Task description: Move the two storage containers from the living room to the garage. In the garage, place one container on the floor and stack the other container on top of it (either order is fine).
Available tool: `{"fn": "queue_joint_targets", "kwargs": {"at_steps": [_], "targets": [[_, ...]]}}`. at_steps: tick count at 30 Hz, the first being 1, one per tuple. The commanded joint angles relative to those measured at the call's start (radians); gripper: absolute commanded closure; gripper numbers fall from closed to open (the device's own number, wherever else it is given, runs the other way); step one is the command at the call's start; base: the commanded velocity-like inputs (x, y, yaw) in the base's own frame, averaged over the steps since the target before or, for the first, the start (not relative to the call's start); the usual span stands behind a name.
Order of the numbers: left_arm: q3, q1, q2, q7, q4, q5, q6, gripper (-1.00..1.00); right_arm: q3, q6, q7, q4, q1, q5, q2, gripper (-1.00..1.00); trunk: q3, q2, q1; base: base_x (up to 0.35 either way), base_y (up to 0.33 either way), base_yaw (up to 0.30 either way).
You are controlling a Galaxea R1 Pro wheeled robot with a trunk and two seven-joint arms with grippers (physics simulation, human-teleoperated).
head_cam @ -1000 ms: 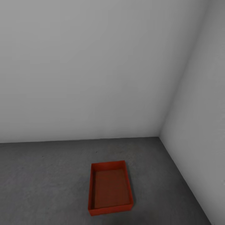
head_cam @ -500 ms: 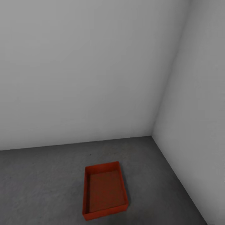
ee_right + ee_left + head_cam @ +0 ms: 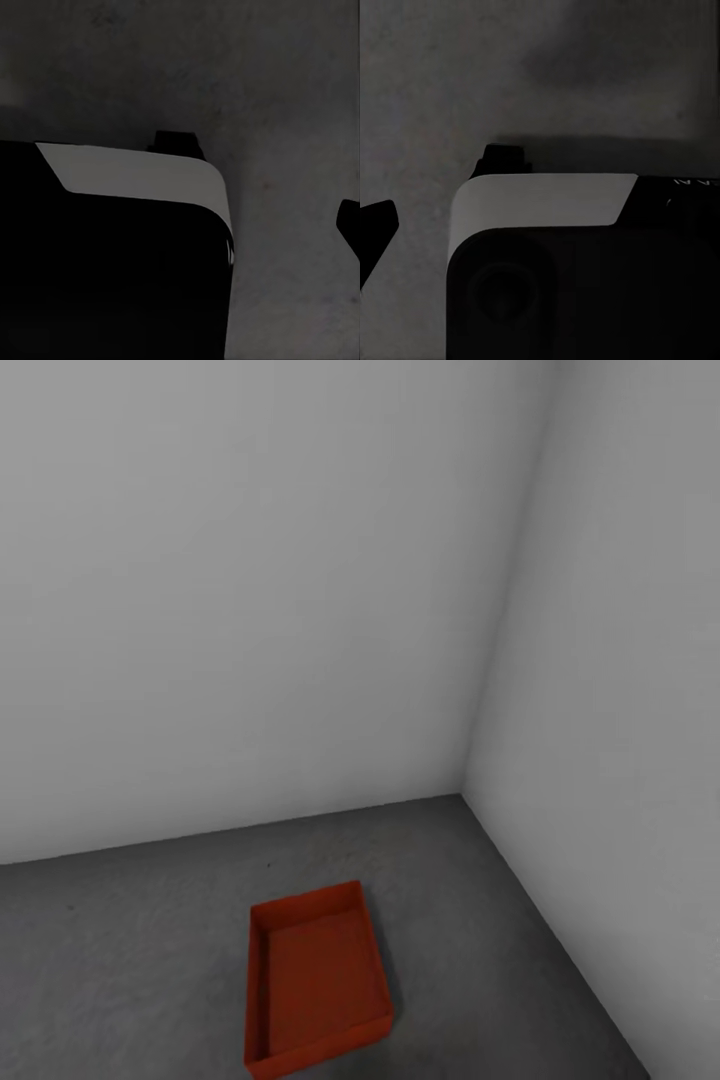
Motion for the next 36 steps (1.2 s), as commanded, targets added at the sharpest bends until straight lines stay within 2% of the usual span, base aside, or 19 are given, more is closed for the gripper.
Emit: {"fn": "queue_joint_targets", "kwargs": {"at_steps": [1,36], "targets": [[0.002,0.0,0.0,-0.001,0.001,0.005,-0.003,-1.0,0.008,-0.006,-0.001,0.003,-0.001,-0.01,0.001,-1.0,0.0,0.0,0.0,0.0,0.0,-0.18],[0.002,0.0,0.0,0.001,0.001,0.005,-0.001,-1.0,0.008,-0.007,-0.001,0.003,-0.001,-0.01,-0.001,-1.0,0.039,0.0,0.0,0.0,0.0,-0.18]]}}
